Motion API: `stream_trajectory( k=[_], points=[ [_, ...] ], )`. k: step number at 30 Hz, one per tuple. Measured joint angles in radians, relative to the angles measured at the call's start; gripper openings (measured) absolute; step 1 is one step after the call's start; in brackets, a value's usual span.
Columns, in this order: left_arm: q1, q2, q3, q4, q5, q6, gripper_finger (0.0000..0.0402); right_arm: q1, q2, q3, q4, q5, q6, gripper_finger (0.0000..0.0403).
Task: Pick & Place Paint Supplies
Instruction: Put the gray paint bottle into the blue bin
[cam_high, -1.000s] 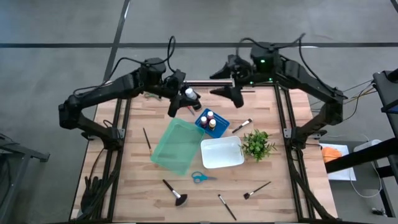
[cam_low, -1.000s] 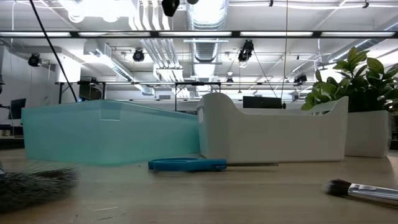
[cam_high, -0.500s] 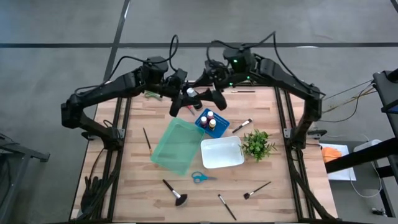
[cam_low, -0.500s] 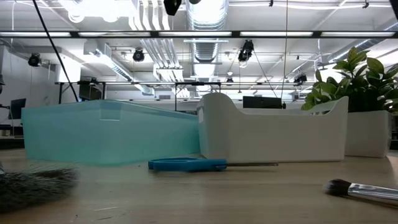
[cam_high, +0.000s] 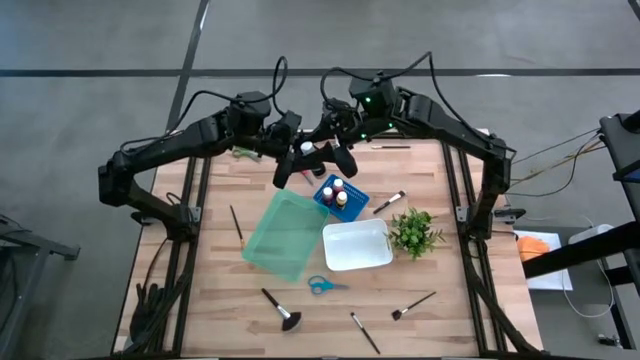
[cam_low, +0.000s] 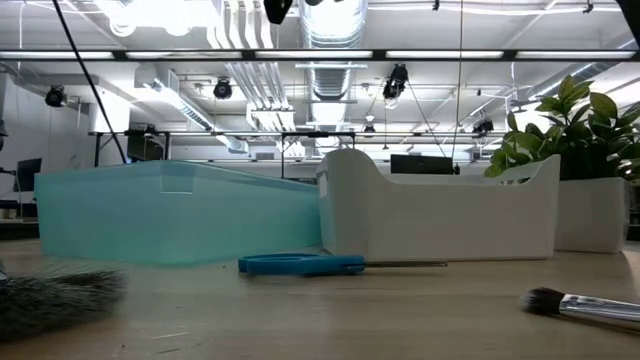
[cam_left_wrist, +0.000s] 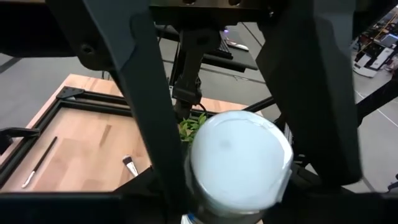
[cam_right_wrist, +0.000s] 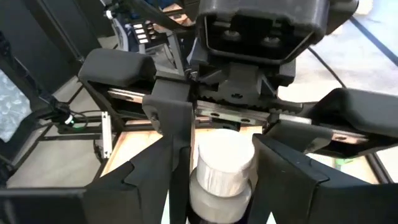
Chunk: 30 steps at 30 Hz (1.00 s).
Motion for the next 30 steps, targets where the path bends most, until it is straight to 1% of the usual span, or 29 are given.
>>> stream_trajectory(
  k=[3, 8, 9, 11, 15, 17, 19, 23, 26, 30],
  points=[
    [0.000, 0.000, -0.001, 0.002, 0.001, 0.001, 0.0158, 0.000, -0.002, -0.013, 0.000, 0.000, 0.003, 0.0184],
    [-0.001, 0.000, -0.002, 0.008, 0.003, 0.001, 0.0159, 0.000, -0.003, -0.021, 0.004, 0.004, 0.005, 0.0116],
    [-0.002, 0.000, -0.002, 0.008, 0.003, 0.002, 0.0159, 0.000, -0.004, -0.022, 0.006, 0.004, 0.005, 0.0109],
    [-0.002, 0.000, -0.002, 0.011, -0.002, 0.002, 0.0159, 0.000, -0.004, -0.022, 0.008, 0.004, 0.001, 0.0109],
    [-0.002, 0.000, -0.002, 0.013, -0.049, -0.008, 0.0160, -0.002, -0.005, -0.023, 0.010, 0.004, -0.006, 0.0109],
    [-0.002, -0.002, -0.002, 0.015, -0.063, -0.029, 0.0168, -0.002, -0.005, -0.023, 0.010, 0.005, -0.006, 0.0109],
    [0.000, -0.005, -0.002, 0.011, -0.071, -0.045, 0.0188, -0.002, -0.005, -0.023, 0.012, 0.009, -0.006, 0.0109],
    [0.001, -0.017, 0.000, -0.024, -0.084, -0.052, 0.0255, 0.000, -0.005, -0.027, -0.008, 0.016, -0.010, 0.0109],
    [0.001, -0.033, 0.002, -0.076, -0.120, -0.029, 0.0296, -0.002, -0.007, -0.028, -0.035, 0.052, -0.022, 0.0109],
    [0.002, -0.050, 0.002, -0.173, -0.142, 0.040, 0.0327, -0.010, -0.051, -0.032, -0.099, 0.125, -0.048, 0.0109]
  ],
)
